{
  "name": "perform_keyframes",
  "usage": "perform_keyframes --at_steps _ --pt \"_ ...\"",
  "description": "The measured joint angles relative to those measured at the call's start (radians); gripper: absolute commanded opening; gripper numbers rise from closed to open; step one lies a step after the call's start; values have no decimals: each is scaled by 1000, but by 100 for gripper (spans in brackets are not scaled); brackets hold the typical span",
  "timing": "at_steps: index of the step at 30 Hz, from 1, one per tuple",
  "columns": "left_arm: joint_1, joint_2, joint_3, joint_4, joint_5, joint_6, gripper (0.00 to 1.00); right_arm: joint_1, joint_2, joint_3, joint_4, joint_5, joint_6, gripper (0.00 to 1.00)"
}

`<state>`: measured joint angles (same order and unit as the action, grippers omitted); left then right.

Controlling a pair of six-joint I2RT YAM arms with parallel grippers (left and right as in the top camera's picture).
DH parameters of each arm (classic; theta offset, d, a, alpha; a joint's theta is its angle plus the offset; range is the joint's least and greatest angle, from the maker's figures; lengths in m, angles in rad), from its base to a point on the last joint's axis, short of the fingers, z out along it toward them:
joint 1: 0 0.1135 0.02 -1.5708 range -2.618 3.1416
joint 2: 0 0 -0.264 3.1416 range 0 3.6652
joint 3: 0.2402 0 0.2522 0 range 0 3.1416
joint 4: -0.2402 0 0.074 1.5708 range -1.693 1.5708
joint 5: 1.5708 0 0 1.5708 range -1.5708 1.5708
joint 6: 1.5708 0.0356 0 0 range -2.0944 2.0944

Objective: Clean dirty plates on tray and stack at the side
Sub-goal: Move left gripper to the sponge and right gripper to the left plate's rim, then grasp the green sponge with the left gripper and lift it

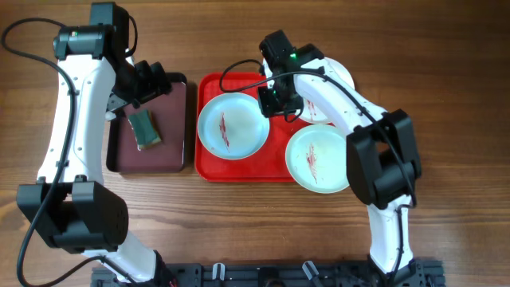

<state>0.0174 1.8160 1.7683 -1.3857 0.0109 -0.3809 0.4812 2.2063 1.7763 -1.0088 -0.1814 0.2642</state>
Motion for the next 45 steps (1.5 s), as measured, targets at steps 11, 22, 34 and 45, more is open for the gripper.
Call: perform_keyframes --at_steps 11,22,34,45 --pt "0 0 0 3 -3 0 100 0 80 -1 4 -21 0 8" --pt "0 0 -6 2 -7 0 98 3 81 -1 35 -62 35 4" --pt "112 6 -389 384 -51 -135 86 3 81 -1 42 -62 39 4" --pt "120 6 -589 655 -50 -130 88 3 81 -1 47 -62 54 4"
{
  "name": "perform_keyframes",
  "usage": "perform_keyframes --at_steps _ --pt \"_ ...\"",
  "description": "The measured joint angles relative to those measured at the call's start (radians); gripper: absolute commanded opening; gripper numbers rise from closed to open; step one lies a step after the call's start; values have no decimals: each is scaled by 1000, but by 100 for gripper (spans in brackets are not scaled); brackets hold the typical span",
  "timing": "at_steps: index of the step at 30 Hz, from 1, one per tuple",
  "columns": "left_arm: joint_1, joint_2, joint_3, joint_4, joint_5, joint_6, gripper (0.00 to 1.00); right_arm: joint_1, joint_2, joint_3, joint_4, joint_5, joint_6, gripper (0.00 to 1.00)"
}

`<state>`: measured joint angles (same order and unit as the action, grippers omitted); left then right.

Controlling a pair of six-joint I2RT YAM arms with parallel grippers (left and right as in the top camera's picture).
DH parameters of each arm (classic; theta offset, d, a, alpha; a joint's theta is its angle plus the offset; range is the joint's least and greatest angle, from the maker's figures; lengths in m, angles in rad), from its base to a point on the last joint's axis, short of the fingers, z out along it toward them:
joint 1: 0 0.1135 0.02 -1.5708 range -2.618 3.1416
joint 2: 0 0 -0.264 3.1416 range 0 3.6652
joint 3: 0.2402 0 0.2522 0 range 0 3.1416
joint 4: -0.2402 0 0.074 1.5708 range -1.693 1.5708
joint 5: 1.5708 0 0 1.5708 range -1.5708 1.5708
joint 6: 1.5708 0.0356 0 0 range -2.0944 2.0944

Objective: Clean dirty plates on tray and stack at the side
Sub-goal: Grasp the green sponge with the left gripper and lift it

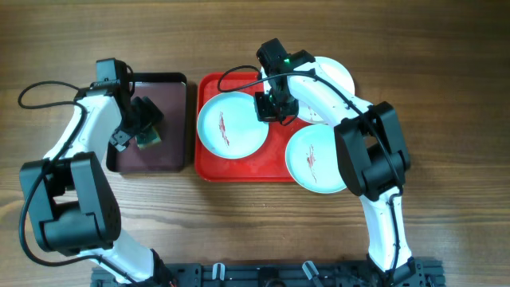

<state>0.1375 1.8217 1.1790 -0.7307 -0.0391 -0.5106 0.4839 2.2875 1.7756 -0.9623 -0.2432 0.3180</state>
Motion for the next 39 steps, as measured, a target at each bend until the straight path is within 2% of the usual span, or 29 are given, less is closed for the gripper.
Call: perform_keyframes --at_steps 2,3,5,6,10,16,18,22,25,39 --pt "0 0 -7 23 4 21 85 0 0 0 0 0 0 4" --pt "0 0 -8 47 11 42 74 0 0 0 0 0 0 4" --pt "0 0 -8 65 14 60 59 0 0 0 0 0 0 4" --pt "0 0 -8 73 17 69 56 0 0 0 0 0 0 4" --pt "-3 0 -8 81 21 77 57 0 0 0 0 0 0 4" --pt "-31 0 -8 80 16 80 72 0 0 0 0 0 0 4" --pt "-33 0 -8 68 0 83 73 0 0 0 -1 0 0 4" --pt "-33 0 -8 32 -41 83 72 0 0 0 -1 -1 0 4" --pt "-33 0 -8 28 -46 79 67 0 0 0 3 -2 0 4" --pt "-33 0 -8 6 -27 19 66 0 0 0 67 13 20 4"
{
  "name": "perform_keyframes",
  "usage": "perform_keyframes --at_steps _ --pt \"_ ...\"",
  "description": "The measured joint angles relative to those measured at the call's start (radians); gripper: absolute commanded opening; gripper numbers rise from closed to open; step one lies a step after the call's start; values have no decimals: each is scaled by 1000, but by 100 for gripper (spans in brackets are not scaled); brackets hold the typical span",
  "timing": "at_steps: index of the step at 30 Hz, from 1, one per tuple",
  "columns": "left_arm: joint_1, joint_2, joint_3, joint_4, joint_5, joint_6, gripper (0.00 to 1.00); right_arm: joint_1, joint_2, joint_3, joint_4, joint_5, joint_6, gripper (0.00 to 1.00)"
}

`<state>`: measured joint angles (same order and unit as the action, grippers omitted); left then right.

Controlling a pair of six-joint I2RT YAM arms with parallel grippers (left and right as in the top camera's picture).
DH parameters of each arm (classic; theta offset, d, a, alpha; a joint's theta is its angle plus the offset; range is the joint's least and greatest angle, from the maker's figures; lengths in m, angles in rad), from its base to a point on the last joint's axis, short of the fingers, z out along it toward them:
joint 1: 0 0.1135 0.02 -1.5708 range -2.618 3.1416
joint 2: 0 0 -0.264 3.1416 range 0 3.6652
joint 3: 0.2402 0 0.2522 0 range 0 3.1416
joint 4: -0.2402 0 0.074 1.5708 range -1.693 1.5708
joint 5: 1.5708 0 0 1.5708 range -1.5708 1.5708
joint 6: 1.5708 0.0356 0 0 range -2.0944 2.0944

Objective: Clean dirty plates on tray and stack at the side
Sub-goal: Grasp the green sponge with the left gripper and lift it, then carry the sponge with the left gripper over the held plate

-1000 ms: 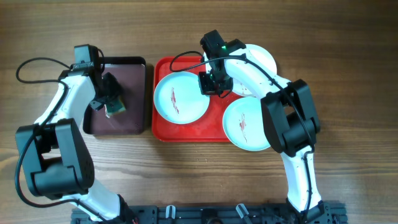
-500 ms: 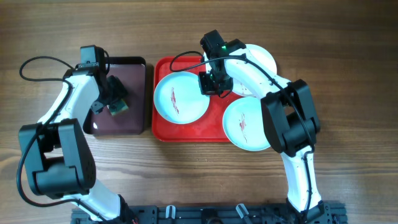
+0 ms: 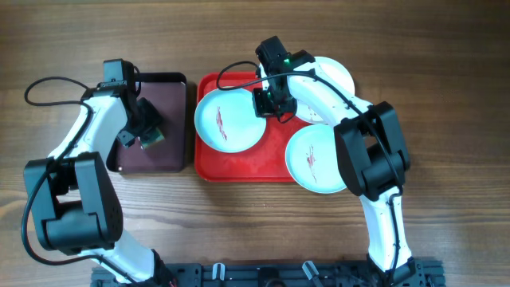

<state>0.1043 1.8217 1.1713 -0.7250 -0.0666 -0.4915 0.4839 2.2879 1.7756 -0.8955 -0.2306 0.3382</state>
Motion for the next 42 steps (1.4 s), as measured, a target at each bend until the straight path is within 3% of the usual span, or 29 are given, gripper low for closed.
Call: perform_keyframes --at_steps 4,7,14,18,21,22,23,29,35,42 --pt "0 0 0 -3 5 -1 64 2 0 0 0 17 7 4" --pt "0 0 0 -8 5 -1 54 5 0 0 0 25 10 4" --pt "0 0 -16 0 8 -5 50 5 0 0 0 30 8 4" --pt "-1 0 -80 66 12 -4 41 5 0 0 0 30 5 4" --pt "-1 0 -98 91 13 4 30 5 0 0 0 30 5 4" --pt "-1 0 -100 95 12 8 12 5 0 0 0 30 5 4" --pt "-1 0 -101 99 12 15 4 5 0 0 0 30 5 4" --pt "-1 -2 -100 98 12 29 4 5 0 0 -1 31 5 4" --pt "-5 -46 -58 10 91 137 4 3 0 0 -32 21 5 4" --pt "-91 -167 -39 12 159 251 4 0 0 0 -64 -31 5 4"
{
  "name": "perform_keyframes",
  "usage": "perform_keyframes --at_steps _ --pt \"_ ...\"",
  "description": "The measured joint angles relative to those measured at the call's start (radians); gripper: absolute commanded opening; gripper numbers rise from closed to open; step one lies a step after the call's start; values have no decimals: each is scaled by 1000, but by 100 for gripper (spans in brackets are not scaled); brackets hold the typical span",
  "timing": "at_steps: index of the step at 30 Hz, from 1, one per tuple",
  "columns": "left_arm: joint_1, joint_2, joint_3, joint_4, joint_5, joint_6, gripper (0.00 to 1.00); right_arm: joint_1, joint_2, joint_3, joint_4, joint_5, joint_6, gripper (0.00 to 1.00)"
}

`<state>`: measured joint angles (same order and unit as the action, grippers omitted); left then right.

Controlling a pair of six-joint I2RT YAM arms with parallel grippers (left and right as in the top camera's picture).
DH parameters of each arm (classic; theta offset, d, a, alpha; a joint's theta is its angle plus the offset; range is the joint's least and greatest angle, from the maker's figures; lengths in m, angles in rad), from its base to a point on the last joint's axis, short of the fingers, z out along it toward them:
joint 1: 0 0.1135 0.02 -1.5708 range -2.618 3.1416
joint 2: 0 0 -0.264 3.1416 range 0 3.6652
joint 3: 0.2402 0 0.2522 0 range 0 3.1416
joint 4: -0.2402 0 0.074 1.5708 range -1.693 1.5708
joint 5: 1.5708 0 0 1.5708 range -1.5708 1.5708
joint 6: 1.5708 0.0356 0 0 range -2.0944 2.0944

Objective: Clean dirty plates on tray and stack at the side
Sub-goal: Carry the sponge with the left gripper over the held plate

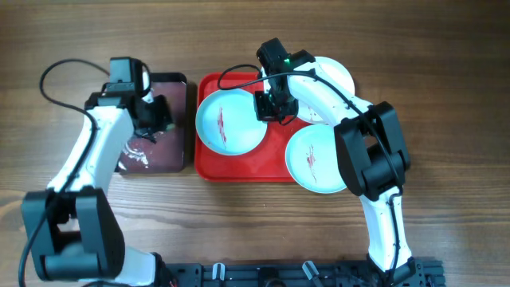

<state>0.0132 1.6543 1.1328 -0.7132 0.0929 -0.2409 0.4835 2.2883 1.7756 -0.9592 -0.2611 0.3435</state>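
Three pale blue plates with red smears lie on the red tray (255, 165). My right gripper (268, 106) is shut on the right rim of the left plate (229, 121). A second plate (317, 158) hangs over the tray's right edge. The third plate (333, 80) lies at the back right, partly under my right arm. My left gripper (156, 115) hovers over the upper right of the dark brown tray (174, 147). It appears shut on the green sponge, which is hidden beneath it. White foam smears (134, 155) mark the brown tray's floor.
The brown tray sits just left of the red tray, the two nearly touching. Bare wooden table (446, 143) spreads right of the plates and in front of both trays. A black rail (263, 275) runs along the near edge.
My left gripper has moved up and to the right over the brown tray, and the sponge no longer shows at its lower left. The right gripper still holds the left plate's rim.
At first the sponge lay on the brown tray with my left gripper behind it, and my right gripper was at the left plate's rim. The left gripper then came down on the sponge and lifted it. Foam smears now mark the tray where it lay.
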Motion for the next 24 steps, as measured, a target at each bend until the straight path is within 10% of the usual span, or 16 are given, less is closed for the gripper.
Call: perform_keyframes --at_steps 24 --pt "-209 182 11 97 99 -92 4 -30 5 0 36 -161 -35 4"
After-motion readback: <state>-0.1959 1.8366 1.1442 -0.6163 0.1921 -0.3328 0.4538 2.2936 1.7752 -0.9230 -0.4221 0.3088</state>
